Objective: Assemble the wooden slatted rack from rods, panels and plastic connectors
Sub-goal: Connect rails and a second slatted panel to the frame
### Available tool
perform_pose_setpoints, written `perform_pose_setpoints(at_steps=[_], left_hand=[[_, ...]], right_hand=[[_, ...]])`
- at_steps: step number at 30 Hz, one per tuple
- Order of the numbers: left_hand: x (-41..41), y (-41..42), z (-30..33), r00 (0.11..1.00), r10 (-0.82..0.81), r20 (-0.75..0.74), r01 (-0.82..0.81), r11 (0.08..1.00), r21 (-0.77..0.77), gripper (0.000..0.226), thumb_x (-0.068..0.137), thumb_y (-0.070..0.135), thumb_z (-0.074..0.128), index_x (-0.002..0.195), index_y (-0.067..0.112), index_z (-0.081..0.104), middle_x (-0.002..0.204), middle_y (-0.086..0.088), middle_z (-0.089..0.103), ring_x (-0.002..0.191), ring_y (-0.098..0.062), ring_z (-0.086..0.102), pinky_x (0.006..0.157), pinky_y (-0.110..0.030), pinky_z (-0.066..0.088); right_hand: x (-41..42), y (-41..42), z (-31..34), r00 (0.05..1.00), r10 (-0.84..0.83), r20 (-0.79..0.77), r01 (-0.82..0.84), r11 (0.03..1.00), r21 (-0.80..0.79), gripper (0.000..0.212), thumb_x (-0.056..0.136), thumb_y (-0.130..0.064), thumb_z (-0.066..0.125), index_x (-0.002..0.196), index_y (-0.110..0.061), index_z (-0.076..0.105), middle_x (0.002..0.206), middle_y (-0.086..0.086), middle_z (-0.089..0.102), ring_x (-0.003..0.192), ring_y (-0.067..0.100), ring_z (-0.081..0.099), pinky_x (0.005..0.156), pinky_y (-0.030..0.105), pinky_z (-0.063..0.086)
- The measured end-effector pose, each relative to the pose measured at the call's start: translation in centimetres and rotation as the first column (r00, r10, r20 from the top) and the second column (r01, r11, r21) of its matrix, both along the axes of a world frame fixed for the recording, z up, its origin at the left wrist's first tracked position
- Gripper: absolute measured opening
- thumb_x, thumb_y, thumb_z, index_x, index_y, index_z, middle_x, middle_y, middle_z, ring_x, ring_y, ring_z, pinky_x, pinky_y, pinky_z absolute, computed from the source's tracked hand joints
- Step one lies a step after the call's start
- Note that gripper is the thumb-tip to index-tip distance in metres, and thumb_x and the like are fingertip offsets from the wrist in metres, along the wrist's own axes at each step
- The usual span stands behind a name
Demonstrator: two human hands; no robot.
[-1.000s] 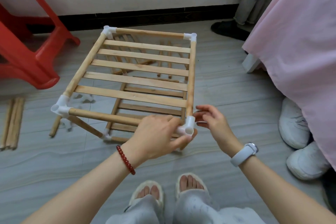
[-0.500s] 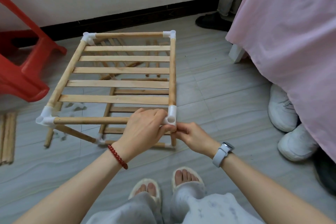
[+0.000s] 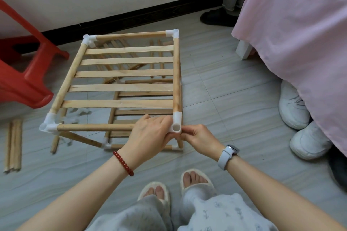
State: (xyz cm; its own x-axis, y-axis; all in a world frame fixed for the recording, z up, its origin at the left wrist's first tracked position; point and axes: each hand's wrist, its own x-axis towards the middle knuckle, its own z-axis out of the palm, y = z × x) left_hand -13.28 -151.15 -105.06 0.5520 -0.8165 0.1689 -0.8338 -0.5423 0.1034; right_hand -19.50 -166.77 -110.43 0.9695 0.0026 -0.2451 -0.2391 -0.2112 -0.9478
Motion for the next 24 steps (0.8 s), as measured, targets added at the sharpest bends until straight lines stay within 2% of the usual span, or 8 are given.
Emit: perform_pose_setpoints(at_steps=[4, 9, 11, 17, 19, 21, 23, 24], left_hand=[[-0.4, -0.1, -0.1, 0.999, 0.01, -0.034, -0.009, 1.0, 0.022, 0.03, 0.084, 0.046, 0.053, 0.073, 0.017, 0.05, 0.059, 0.009, 0.049, 0.049, -0.014, 0.048, 0.053, -0.026, 0.032], [-0.1, -1.4, -0.2, 0.98, 0.155, -0.126, -0.145, 0.986, 0.081, 0.059, 0.085, 0.065, 0.0, 0.072, 0.024, 0.041, 0.055, 0.007, 0.042, 0.051, -0.014, 0.041, 0.05, -0.028, 0.021], [0.1, -1.9, -0.5, 0.972, 0.206, -0.112, -0.193, 0.974, 0.115, 0.055, 0.087, 0.062, 0.005, 0.062, 0.023, 0.036, 0.049, 0.006, 0.04, 0.047, -0.015, 0.041, 0.046, -0.029, 0.024], [0.0, -1.2, -0.8, 0.975, 0.219, -0.036, -0.21, 0.963, 0.17, 0.068, 0.078, 0.068, 0.001, 0.05, 0.018, 0.038, 0.039, 0.004, 0.033, 0.038, -0.01, 0.032, 0.043, -0.027, 0.02], [0.0, 0.3, -0.8, 0.98, 0.192, -0.043, -0.183, 0.969, 0.168, 0.067, 0.076, 0.068, 0.003, 0.046, 0.015, 0.031, 0.037, 0.003, 0.027, 0.035, -0.01, 0.026, 0.043, -0.027, 0.017], [0.1, 2.5, -0.7, 0.985, 0.149, -0.082, -0.131, 0.973, 0.19, 0.062, 0.076, 0.067, 0.007, 0.047, 0.017, 0.03, 0.038, 0.003, 0.024, 0.037, -0.011, 0.022, 0.043, -0.026, 0.017], [0.4, 5.4, -0.4, 0.985, 0.124, -0.12, -0.097, 0.974, 0.204, 0.054, 0.076, 0.061, 0.015, 0.047, 0.019, 0.028, 0.041, 0.003, 0.025, 0.041, -0.014, 0.026, 0.047, -0.024, 0.02], [0.5, 6.9, -0.1, 0.984, 0.114, -0.137, -0.081, 0.971, 0.224, 0.05, 0.077, 0.058, 0.019, 0.047, 0.019, 0.029, 0.042, 0.002, 0.029, 0.044, -0.015, 0.03, 0.053, -0.023, 0.024]], right_hand=[[0.0, -0.9, -0.3, 0.998, 0.059, -0.013, -0.059, 0.998, -0.012, 0.02, 0.089, -0.017, 0.063, 0.089, -0.035, 0.07, 0.084, -0.004, 0.072, 0.082, 0.011, 0.065, 0.077, 0.021, 0.05], [-0.1, -2.7, -0.8, 0.989, 0.137, -0.052, -0.139, 0.989, -0.047, 0.034, 0.093, -0.004, 0.051, 0.112, -0.03, 0.061, 0.108, -0.01, 0.065, 0.103, 0.0, 0.06, 0.091, 0.015, 0.046], [0.1, -3.1, -0.7, 0.995, 0.062, -0.073, -0.059, 0.997, 0.042, 0.03, 0.096, -0.002, 0.042, 0.118, -0.014, 0.06, 0.105, -0.004, 0.066, 0.097, 0.002, 0.063, 0.085, 0.018, 0.05], [2.2, -1.9, 1.9, 0.973, -0.187, -0.138, 0.219, 0.936, 0.277, 0.025, 0.1, -0.025, 0.039, 0.092, -0.018, 0.062, 0.076, -0.002, 0.066, 0.069, 0.008, 0.065, 0.07, 0.027, 0.056], [3.5, -1.1, 2.9, 0.96, -0.243, -0.137, 0.259, 0.958, 0.121, 0.025, 0.097, -0.03, 0.045, 0.083, -0.016, 0.06, 0.069, -0.004, 0.061, 0.058, 0.003, 0.058, 0.058, 0.022, 0.047], [4.3, -0.4, 3.6, 0.964, -0.257, 0.068, 0.265, 0.94, -0.214, 0.018, 0.094, -0.027, 0.051, 0.08, -0.016, 0.054, 0.072, -0.006, 0.054, 0.063, 0.005, 0.052, 0.057, 0.021, 0.037], [4.7, 0.5, 4.5, 0.932, -0.048, 0.361, 0.237, 0.832, -0.501, 0.005, 0.088, -0.018, 0.054, 0.092, -0.015, 0.053, 0.088, -0.003, 0.053, 0.081, 0.014, 0.049, 0.069, 0.024, 0.039], [4.8, 1.1, 4.8, 0.892, 0.132, 0.431, 0.183, 0.768, -0.614, 0.017, 0.085, -0.015, 0.055, 0.102, -0.014, 0.055, 0.1, 0.001, 0.054, 0.095, 0.019, 0.049, 0.081, 0.03, 0.041]])
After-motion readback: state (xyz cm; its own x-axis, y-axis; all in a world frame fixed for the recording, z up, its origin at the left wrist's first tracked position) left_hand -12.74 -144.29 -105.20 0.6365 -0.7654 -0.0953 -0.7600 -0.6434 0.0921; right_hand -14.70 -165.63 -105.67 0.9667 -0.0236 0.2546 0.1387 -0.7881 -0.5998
